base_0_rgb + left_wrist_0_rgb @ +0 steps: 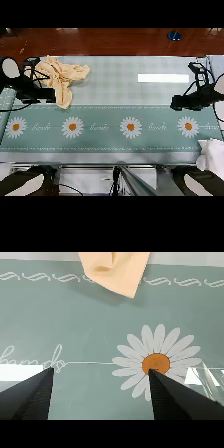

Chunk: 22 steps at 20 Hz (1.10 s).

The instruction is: Fold the shirts.

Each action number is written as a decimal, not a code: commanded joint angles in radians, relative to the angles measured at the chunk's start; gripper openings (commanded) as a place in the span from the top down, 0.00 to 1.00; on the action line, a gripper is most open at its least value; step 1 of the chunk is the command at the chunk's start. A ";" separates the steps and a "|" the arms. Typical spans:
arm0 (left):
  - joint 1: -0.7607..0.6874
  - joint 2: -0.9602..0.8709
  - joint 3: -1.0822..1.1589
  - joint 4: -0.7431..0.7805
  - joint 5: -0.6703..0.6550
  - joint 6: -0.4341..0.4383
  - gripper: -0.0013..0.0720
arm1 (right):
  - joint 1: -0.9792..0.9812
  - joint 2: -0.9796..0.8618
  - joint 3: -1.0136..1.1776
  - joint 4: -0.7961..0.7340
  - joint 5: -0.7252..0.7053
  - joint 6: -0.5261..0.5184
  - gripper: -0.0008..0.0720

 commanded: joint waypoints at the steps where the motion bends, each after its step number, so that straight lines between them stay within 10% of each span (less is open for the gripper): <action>1: 0.001 -0.001 0.000 0.000 0.000 0.000 0.01 | 0.000 0.000 0.001 0.000 0.000 0.000 0.25; 12: 0.001 -0.001 0.000 0.000 0.000 0.000 0.01 | 0.000 0.000 0.001 0.001 -0.085 0.000 0.25; 22: 0.001 -0.029 0.001 -0.021 0.265 0.001 0.00 | 0.000 0.000 0.001 0.000 -0.090 0.001 0.25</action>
